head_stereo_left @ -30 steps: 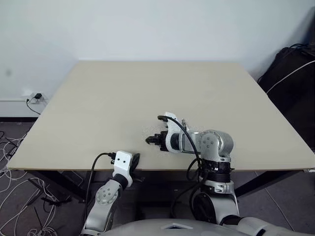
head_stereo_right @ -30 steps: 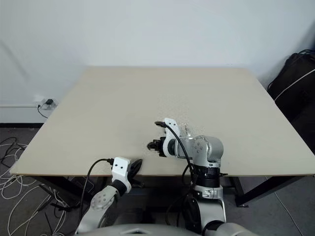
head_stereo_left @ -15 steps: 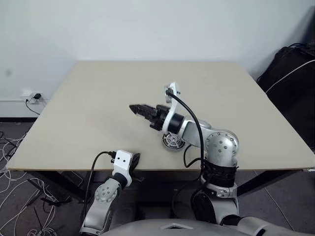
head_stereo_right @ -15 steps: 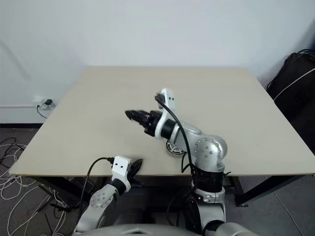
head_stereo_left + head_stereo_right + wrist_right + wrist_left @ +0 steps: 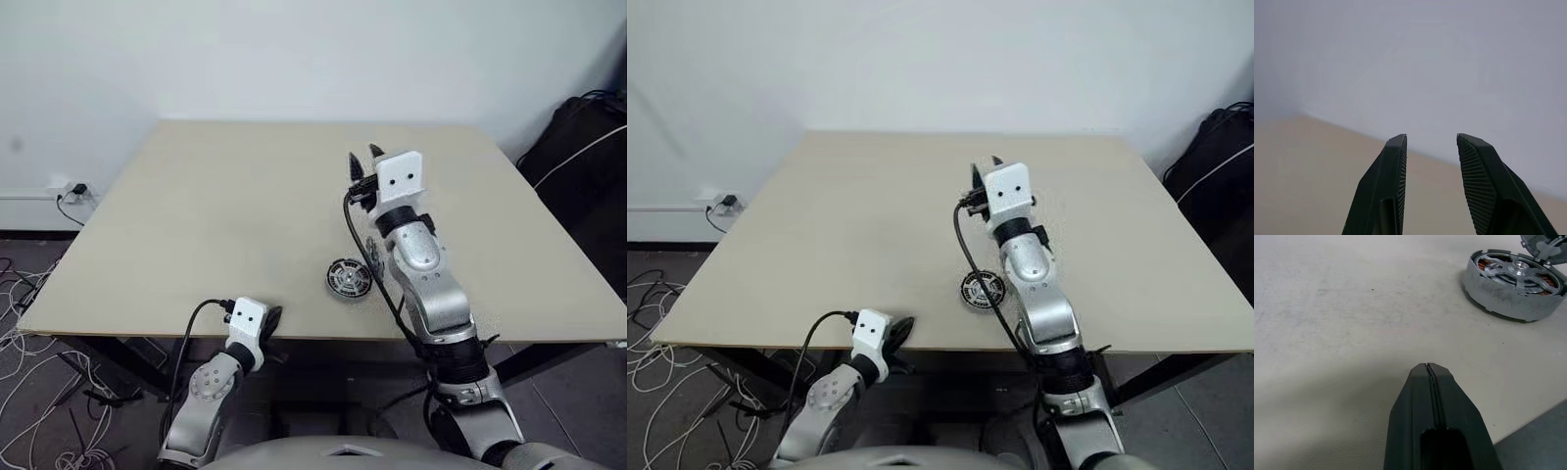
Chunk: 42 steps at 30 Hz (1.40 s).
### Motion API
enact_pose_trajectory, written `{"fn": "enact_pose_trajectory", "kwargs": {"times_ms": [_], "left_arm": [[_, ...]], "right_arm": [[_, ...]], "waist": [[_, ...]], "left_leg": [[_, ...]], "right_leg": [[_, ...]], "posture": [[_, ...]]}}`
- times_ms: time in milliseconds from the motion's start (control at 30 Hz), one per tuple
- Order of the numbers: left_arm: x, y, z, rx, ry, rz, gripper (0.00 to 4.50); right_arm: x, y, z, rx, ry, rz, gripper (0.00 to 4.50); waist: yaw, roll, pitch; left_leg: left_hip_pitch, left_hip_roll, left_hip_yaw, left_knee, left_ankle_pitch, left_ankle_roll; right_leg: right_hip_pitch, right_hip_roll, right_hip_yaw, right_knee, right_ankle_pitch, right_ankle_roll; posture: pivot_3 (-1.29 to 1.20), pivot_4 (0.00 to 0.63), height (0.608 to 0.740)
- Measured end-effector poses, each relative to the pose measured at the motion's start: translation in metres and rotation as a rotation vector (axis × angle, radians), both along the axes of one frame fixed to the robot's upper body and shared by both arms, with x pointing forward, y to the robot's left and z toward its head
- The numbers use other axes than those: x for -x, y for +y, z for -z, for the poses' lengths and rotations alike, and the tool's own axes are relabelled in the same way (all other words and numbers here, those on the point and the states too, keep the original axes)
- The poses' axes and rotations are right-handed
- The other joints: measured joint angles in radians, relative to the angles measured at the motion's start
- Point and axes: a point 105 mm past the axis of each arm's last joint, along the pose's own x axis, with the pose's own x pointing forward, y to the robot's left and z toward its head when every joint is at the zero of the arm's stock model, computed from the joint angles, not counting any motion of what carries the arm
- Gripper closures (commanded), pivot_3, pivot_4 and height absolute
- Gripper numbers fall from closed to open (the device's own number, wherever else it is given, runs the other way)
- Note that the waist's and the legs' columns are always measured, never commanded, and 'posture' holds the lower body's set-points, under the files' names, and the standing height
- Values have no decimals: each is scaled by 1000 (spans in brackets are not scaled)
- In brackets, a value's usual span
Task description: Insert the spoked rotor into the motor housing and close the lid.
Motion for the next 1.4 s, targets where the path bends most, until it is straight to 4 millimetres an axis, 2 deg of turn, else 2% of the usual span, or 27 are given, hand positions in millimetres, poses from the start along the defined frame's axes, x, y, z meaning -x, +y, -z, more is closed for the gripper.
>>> {"fn": "enact_pose_trajectory", "kwargs": {"times_ms": [167, 333, 367, 433, 500, 533, 667, 800, 1000, 1200, 1300, 1400], "left_arm": [[-1, 0, -3, 0, -3, 1, 4500], [0, 0, -2, -1, 5, 1, 4500], [1, 0, -2, -1, 7, 1, 4500], [1, 0, -1, -2, 13, 2, 4500], [1, 0, 0, -2, 17, 2, 4500], [1, 0, 0, -2, 17, 3, 4500], [1, -1, 0, -2, 18, 4, 4500], [2, -2, 0, -1, 19, 10, 4500], [2, -2, 0, -1, 19, 11, 4500], [1, -3, -4, 2, 7, 12, 4500], [0, -4, -6, 3, 3, 12, 4500], [0, -4, -6, 2, 5, 10, 4500]], "right_arm": [[-3, -40, 45, 139, 162, 173, 2762], [8, -72, 90, 258, 360, 276, 2762], [10, -76, 95, 264, 384, 287, 3142], [16, -82, 107, 287, 440, 303, 3592], [23, -84, 122, 316, 518, 287, 4278], [27, -82, 130, 330, 557, 261, 4469], [50, -54, 160, 374, 734, 59, 4469], [58, -32, 157, 355, 772, -68, 4469], [56, -24, 147, 348, 748, -108, 4469], [56, -15, 147, 358, 744, -135, 4469], [56, -16, 148, 368, 745, -126, 4469], [56, -32, 156, 425, 799, -66, 4469]], "waist": [[7, 0, 0], [8, 0, 0], [7, 0, 0], [7, 1, 0], [8, 0, 0], [8, 0, 1], [6, 0, 1], [7, -2, 3], [7, -5, 4], [8, -5, 4], [8, -5, 4], [9, -5, 4]], "left_leg": [[0, 0, 0, 0, 0, 0], [0, 0, 0, 0, 0, 0], [0, 0, 0, 0, 0, 0], [0, 0, 0, 0, 0, 0], [0, 0, 0, 0, 0, 1], [0, 0, 0, 0, 0, 1], [1, 0, 0, 1, 0, 1], [1, 0, 0, 1, 0, 1], [1, 1, 0, 2, 0, 1], [1, 1, 0, 2, 0, 1], [1, 1, 0, 2, 0, 1], [1, 1, 0, 2, 0, 1]], "right_leg": [[0, -1, 1, 0, 0, 0], [0, -1, 1, 0, 0, 0], [0, -1, 1, 0, 0, 0], [0, -1, 0, 0, 0, 0], [1, 0, 0, 0, 0, 0], [1, 0, 0, 0, 0, 0], [1, 0, 0, 0, 0, 0], [2, 0, -1, 0, 0, 0], [2, 0, -4, 0, 0, 1], [2, -1, -3, 0, 0, 1], [2, -2, -3, 0, 0, 1], [2, -3, -4, 0, 0, 0]], "posture": [[0, 0, 740], [0, 0, 740], [0, 0, 740], [0, 0, 740], [0, 0, 740], [0, 0, 740], [0, 0, 740], [0, 0, 740], [0, 0, 740], [0, 0, 740], [0, 0, 740], [0, 0, 740]]}}
